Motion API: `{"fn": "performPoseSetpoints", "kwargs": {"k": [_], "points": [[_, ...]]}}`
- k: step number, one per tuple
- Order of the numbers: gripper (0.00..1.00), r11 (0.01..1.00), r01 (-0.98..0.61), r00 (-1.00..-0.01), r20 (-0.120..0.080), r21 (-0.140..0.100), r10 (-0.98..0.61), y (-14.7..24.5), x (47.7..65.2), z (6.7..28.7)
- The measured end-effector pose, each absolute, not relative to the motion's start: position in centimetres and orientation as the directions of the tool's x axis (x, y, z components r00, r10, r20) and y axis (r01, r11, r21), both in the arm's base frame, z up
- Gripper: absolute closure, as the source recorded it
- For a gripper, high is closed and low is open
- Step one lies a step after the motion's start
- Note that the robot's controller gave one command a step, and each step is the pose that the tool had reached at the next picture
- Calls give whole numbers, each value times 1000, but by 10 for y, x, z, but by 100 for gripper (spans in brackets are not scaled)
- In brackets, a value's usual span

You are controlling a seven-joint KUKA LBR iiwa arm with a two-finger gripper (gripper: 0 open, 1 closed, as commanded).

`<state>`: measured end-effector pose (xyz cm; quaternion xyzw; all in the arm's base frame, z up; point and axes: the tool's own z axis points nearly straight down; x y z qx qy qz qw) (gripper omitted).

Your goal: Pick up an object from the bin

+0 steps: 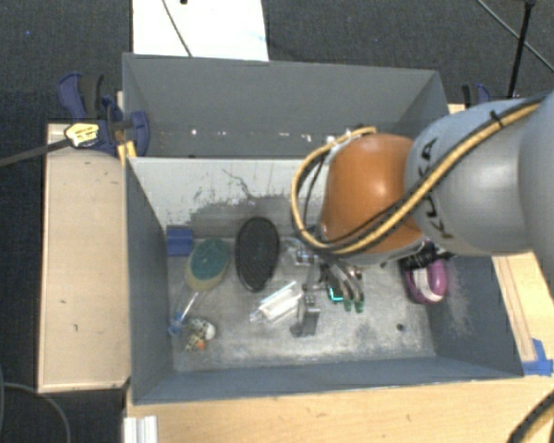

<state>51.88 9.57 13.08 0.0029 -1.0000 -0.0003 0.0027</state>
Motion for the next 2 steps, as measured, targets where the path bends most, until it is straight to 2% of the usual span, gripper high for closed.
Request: {"fn": "performPoseSetpoints", "kwargs": {"k": [1,2], "points": [[0,1000,-15,-1000,4,0,-15,96,526,67],[0,996,-89,-996,14,-3,-89,94,552,68]]}}
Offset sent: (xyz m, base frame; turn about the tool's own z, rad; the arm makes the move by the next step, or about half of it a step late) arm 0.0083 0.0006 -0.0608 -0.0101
